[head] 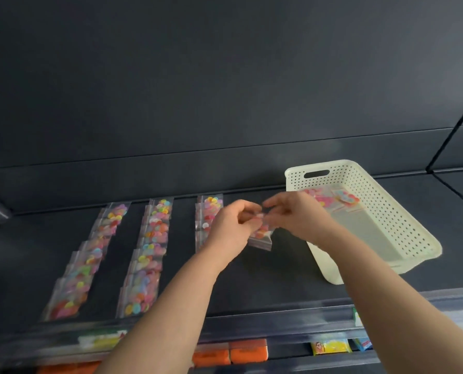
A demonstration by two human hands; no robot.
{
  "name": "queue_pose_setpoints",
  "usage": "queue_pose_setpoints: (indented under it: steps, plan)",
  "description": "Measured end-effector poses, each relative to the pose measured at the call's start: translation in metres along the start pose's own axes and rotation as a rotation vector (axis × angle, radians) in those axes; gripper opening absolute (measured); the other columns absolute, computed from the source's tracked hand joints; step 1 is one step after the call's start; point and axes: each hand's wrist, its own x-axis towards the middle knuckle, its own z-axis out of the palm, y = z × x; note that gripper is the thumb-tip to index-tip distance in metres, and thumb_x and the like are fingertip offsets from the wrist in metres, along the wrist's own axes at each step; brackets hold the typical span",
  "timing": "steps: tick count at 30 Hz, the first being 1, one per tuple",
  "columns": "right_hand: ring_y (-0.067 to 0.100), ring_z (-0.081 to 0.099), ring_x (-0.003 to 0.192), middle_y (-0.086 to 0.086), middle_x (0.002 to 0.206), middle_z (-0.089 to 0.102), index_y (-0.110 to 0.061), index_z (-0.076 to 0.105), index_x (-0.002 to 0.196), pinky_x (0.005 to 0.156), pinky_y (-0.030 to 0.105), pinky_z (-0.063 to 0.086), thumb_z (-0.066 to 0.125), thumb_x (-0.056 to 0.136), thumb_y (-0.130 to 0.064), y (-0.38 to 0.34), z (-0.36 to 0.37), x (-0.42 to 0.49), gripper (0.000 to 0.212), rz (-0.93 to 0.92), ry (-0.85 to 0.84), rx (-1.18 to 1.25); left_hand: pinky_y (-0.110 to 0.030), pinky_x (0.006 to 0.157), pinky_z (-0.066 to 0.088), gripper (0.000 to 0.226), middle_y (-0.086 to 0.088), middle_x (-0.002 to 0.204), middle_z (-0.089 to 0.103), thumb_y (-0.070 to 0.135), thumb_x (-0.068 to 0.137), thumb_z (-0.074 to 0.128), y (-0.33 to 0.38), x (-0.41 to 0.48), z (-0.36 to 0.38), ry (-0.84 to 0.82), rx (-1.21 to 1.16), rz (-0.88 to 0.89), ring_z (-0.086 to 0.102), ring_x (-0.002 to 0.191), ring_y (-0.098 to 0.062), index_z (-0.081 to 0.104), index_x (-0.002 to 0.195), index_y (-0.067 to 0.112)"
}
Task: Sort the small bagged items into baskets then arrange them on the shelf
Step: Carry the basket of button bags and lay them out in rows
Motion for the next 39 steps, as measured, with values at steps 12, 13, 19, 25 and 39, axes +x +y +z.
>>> queue_pose_setpoints:
  steps: [12, 13, 19, 25, 39]
  plan:
    - [0.008, 0.064, 0.066, 0.001, 0.075, 0.072, -0.017, 0.068, 0.089, 0.059, 0.021, 0.05, 0.072, 0.081, -0.009, 0.002, 0.073, 0.005, 0.012, 0.237, -0.142, 0.337, -0.03, 0.076, 0.06, 0.02, -0.007, 0.104, 0.069, 0.005, 0.091, 0.067, -0.056, -0.021, -0.061, 0.248, -0.166, -0.348, 0.068, 0.091, -0.017, 0.061, 0.109, 0.011]
    - [0.009, 0.065, 0.066, 0.001, 0.074, 0.072, -0.017, 0.069, 0.087, 0.059, 0.022, 0.05, 0.073, 0.08, -0.01, 0.003, 0.079, 0.005, 0.011, 0.241, -0.12, 0.326, -0.028, 0.074, 0.059, 0.019, -0.007, 0.104, 0.069, 0.005, 0.091, 0.066, -0.06, -0.021, -0.062, 0.275, -0.155, -0.357, 0.068, 0.089, -0.016, 0.061, 0.108, 0.011]
    - [0.009, 0.067, 0.07, -0.005, 0.071, 0.073, -0.024, 0.066, 0.084, 0.064, 0.026, 0.053, 0.076, 0.077, -0.018, 0.011, 0.109, 0.007, 0.014, 0.229, -0.079, 0.173, -0.038, 0.078, 0.061, 0.018, -0.003, 0.095, 0.068, 0.014, 0.088, 0.072, -0.08, -0.019, -0.068, 0.357, 0.002, -0.355, 0.069, 0.084, -0.017, 0.055, 0.093, 0.02]
    - [0.004, 0.061, 0.074, -0.013, 0.073, 0.067, -0.03, 0.056, 0.087, 0.066, 0.029, 0.052, 0.075, 0.075, -0.036, 0.003, 0.12, 0.011, 0.023, 0.206, 0.019, -0.098, -0.036, 0.072, 0.059, 0.021, 0.003, 0.092, 0.064, 0.024, 0.09, 0.07, -0.084, -0.01, -0.073, 0.367, 0.383, -0.268, 0.065, 0.083, -0.015, 0.051, 0.099, 0.021]
    - [0.016, 0.062, 0.09, -0.011, 0.089, 0.064, -0.029, 0.061, 0.103, 0.071, 0.028, 0.047, 0.062, 0.085, -0.029, -0.004, 0.093, 0.003, 0.018, 0.051, 0.213, -0.383, -0.038, 0.069, 0.058, 0.023, 0.006, 0.091, 0.064, 0.028, 0.092, 0.066, -0.064, 0.002, -0.06, 0.311, 0.458, -0.099, 0.065, 0.086, -0.017, 0.049, 0.106, 0.023]
